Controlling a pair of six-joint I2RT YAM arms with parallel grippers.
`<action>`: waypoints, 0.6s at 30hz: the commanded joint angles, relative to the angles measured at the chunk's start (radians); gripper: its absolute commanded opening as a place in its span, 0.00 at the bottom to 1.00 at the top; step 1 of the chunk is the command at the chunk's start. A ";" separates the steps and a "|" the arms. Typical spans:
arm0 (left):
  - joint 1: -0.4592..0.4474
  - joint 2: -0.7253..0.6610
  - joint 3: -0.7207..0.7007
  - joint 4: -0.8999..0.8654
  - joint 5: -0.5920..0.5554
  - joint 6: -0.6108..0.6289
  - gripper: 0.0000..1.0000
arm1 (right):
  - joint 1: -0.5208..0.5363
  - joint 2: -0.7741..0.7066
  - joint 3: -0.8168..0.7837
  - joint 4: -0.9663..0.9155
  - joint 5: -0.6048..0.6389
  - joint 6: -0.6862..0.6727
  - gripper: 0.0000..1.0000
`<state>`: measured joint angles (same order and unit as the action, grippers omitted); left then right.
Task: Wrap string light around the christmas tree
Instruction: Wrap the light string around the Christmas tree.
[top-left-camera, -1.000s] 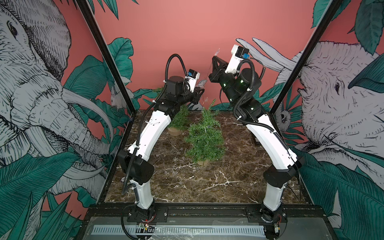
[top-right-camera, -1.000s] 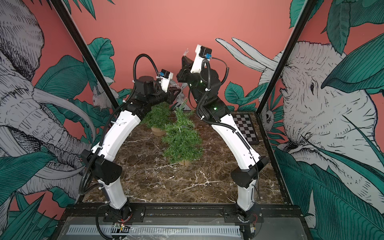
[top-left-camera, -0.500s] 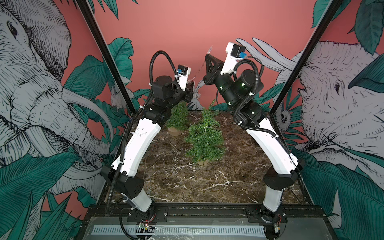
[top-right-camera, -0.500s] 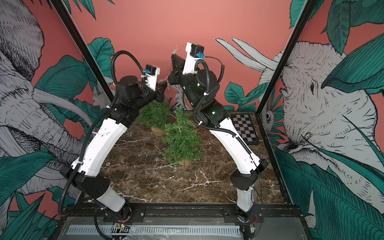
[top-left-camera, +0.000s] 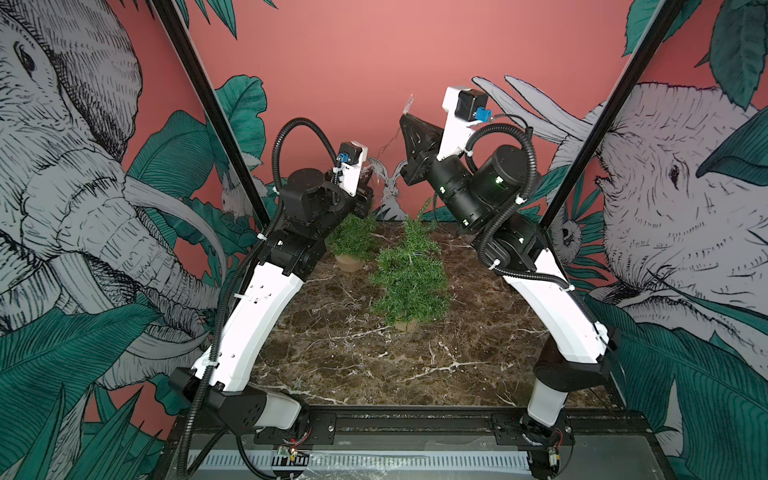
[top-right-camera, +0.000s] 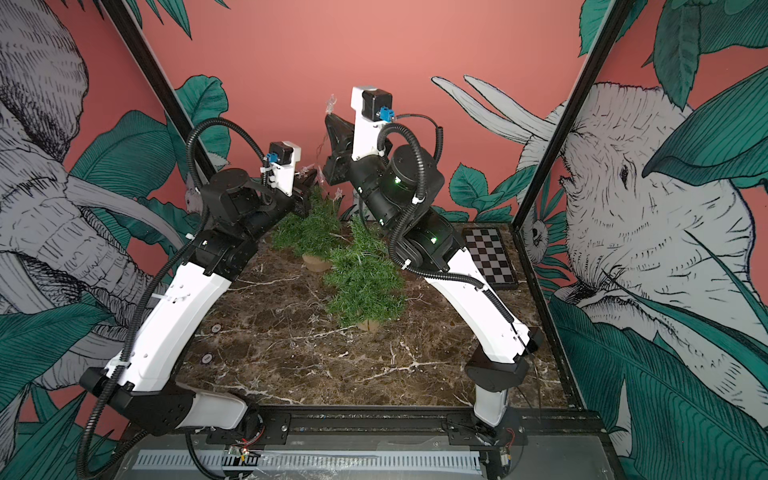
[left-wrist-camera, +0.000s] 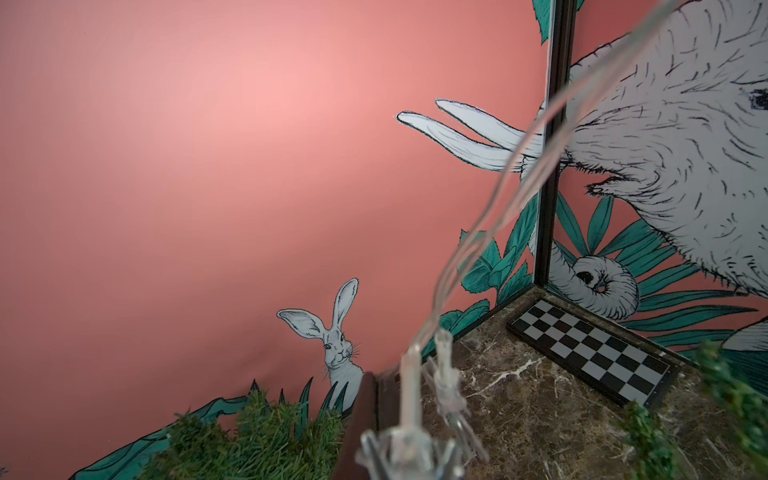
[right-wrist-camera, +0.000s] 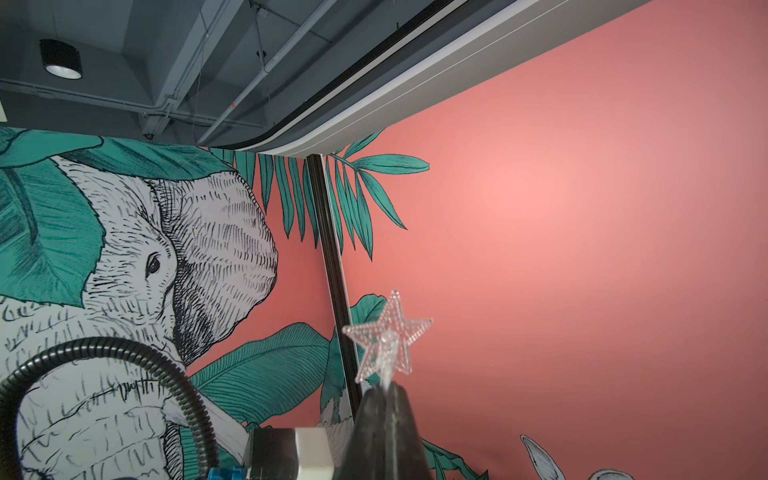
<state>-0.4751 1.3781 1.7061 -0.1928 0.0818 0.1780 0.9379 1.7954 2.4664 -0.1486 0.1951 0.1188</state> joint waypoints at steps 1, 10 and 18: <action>0.003 -0.054 -0.030 0.040 -0.004 0.040 0.00 | 0.034 -0.053 0.023 -0.035 0.036 -0.050 0.00; 0.003 -0.190 -0.182 0.119 0.280 0.032 0.01 | 0.116 -0.135 -0.084 -0.058 0.092 -0.087 0.00; 0.002 -0.278 -0.301 0.179 0.332 0.040 0.00 | 0.137 -0.346 -0.435 0.128 0.026 0.011 0.03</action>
<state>-0.4751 1.1271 1.4170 -0.0677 0.3653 0.1951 1.0691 1.5246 2.1124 -0.1616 0.2573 0.0818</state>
